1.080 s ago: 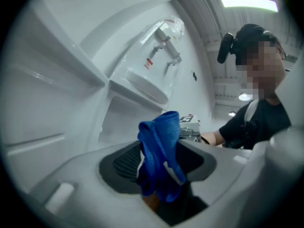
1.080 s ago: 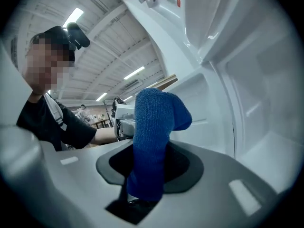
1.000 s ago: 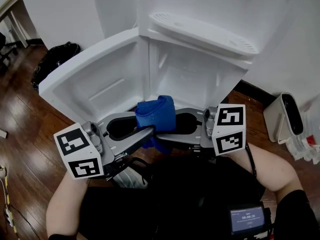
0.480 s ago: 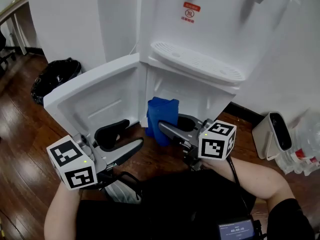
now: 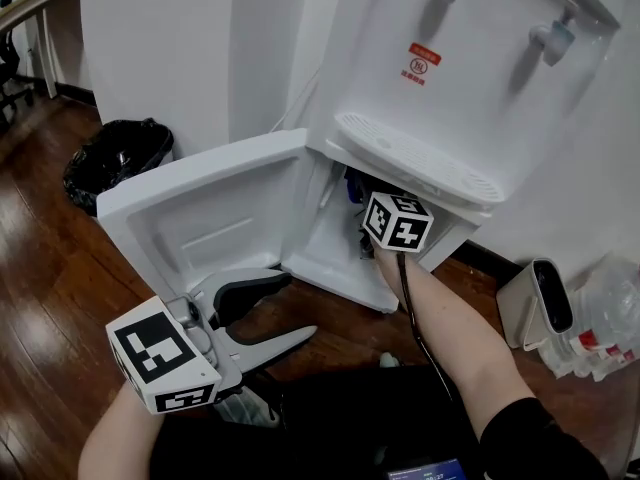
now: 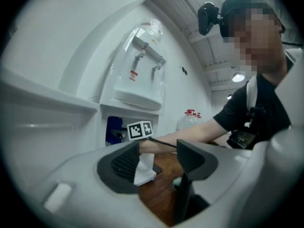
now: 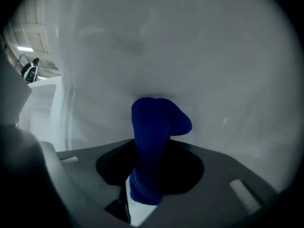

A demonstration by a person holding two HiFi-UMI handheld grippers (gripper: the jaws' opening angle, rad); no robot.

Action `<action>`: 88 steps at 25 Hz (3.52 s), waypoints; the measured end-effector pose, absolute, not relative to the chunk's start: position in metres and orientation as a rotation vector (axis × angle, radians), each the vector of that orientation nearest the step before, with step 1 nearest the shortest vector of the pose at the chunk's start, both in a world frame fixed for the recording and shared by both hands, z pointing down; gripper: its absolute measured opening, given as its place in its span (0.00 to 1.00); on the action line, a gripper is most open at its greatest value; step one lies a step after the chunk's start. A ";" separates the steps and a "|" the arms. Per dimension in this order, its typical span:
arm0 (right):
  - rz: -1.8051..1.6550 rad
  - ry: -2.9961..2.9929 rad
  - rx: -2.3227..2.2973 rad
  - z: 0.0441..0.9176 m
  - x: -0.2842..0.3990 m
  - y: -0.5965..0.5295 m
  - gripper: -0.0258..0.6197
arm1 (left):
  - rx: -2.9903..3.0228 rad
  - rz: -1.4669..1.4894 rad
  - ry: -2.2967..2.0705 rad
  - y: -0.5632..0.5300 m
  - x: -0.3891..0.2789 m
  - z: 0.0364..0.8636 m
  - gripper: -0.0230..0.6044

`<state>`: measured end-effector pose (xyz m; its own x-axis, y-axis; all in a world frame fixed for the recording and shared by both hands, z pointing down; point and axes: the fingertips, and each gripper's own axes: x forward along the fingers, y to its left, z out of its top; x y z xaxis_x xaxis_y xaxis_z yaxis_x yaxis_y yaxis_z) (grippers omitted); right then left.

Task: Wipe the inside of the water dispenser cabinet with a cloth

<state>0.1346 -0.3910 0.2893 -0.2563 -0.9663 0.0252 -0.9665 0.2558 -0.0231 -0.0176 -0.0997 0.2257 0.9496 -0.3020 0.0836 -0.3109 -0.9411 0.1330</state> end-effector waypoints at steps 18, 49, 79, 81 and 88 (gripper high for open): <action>-0.042 -2.903 1.386 0.261 0.054 -0.308 0.25 | 2.947 0.189 -0.429 -0.100 -0.012 0.247 0.38; 0.277 -2.837 1.049 0.343 0.045 -0.276 0.25 | 3.002 0.223 -0.378 -0.091 -0.006 0.248 0.38; 0.430 -2.586 1.137 0.433 0.025 -0.272 0.26 | 2.923 0.131 -0.704 -0.131 -0.035 0.241 0.35; 0.359 -2.631 1.097 0.403 0.021 -0.255 0.26 | 2.935 0.098 -0.713 -0.129 -0.037 0.232 0.35; 0.024 -2.898 1.234 0.241 0.005 -0.256 0.25 | 2.932 -0.071 -0.785 -0.137 -0.056 0.202 0.35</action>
